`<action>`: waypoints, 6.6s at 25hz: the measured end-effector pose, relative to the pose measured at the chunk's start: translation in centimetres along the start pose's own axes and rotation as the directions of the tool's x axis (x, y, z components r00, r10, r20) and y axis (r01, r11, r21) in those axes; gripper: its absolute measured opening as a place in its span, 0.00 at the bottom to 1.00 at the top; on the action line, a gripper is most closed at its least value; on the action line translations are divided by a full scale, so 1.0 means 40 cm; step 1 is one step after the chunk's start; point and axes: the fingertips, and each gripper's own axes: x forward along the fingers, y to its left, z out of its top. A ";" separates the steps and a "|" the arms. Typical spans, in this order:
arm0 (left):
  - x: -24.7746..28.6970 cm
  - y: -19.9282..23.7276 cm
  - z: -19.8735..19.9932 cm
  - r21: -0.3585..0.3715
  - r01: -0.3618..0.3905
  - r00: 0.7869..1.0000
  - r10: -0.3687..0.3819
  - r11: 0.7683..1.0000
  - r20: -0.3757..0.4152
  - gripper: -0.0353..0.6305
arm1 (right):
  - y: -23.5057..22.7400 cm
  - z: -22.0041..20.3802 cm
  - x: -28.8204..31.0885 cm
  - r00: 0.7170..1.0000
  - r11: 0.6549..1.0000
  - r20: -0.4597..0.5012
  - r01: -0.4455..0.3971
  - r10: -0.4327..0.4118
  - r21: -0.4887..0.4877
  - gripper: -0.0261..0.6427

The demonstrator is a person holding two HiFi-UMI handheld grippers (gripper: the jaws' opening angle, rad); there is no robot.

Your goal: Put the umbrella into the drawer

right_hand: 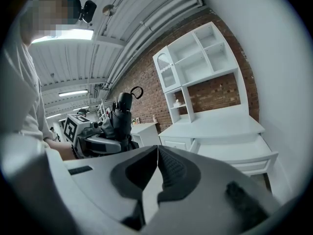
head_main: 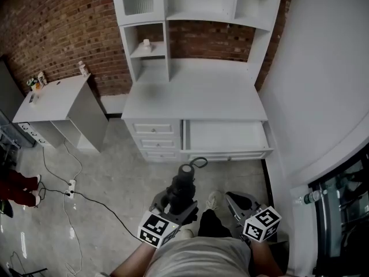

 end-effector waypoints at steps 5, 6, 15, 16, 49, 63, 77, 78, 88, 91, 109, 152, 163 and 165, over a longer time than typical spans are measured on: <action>0.072 0.037 0.013 0.001 0.013 1.000 -0.013 1.000 -0.015 0.49 | -0.067 0.007 0.040 1.000 1.000 0.000 0.004 -0.004 0.027 0.08; 0.090 0.044 0.016 0.002 0.014 1.000 -0.014 1.000 -0.019 0.49 | -0.085 0.005 0.047 1.000 0.999 -0.003 0.004 -0.003 0.034 0.08; 0.254 0.144 0.054 -0.009 0.002 0.999 -0.002 1.000 -0.040 0.49 | -0.254 0.052 0.155 1.000 0.999 -0.015 -0.023 0.024 0.049 0.08; 0.276 0.156 0.065 -0.010 -0.002 0.999 0.001 1.000 -0.040 0.49 | -0.276 0.061 0.165 0.999 0.998 -0.020 -0.027 0.028 0.050 0.08; 0.852 0.421 0.296 -0.045 -0.090 0.995 0.087 0.995 -0.057 0.49 | -0.886 0.321 0.423 0.991 0.992 -0.066 -0.117 0.120 0.045 0.08; 0.971 0.441 0.347 -0.023 -0.103 0.993 0.101 0.994 -0.056 0.49 | -1.017 0.362 0.450 0.989 0.989 -0.047 -0.140 0.142 0.043 0.08; 1.014 0.454 0.347 -0.029 -0.075 0.994 0.072 0.997 -0.081 0.49 | -1.078 0.338 0.414 0.996 0.993 -0.030 -0.086 0.089 0.084 0.08; 1.016 0.452 0.350 -0.025 -0.070 0.994 0.068 0.997 -0.084 0.49 | -1.080 0.338 0.410 0.996 0.993 -0.029 -0.082 0.084 0.088 0.08; 1.020 0.471 0.368 0.017 -0.021 0.996 0.022 1.000 -0.091 0.49 | -1.065 0.325 0.425 0.998 0.993 -0.040 -0.052 0.057 0.110 0.08; 1.026 0.484 0.361 0.031 0.006 0.995 -0.003 0.999 -0.103 0.49 | -1.065 0.335 0.442 0.999 0.993 -0.033 -0.034 0.038 0.116 0.08; 1.110 0.560 0.315 0.076 0.163 0.968 -0.145 0.984 -0.205 0.49 | -1.113 0.301 0.465 0.993 0.968 -0.043 0.116 -0.110 0.220 0.08; 1.231 0.535 0.041 0.222 0.399 0.842 -0.258 0.890 -0.474 0.49 | -1.112 0.089 0.482 0.974 0.903 -0.141 0.219 -0.178 0.370 0.08; 1.256 0.519 -0.056 0.229 0.456 0.794 -0.276 0.860 -0.542 0.49 | -1.125 0.061 0.467 0.970 0.885 -0.150 0.236 -0.191 0.401 0.08; 1.263 0.519 -0.070 0.220 0.461 0.787 -0.281 0.860 -0.550 0.49 | -1.126 0.057 0.468 0.970 0.884 -0.154 0.236 -0.189 0.403 0.08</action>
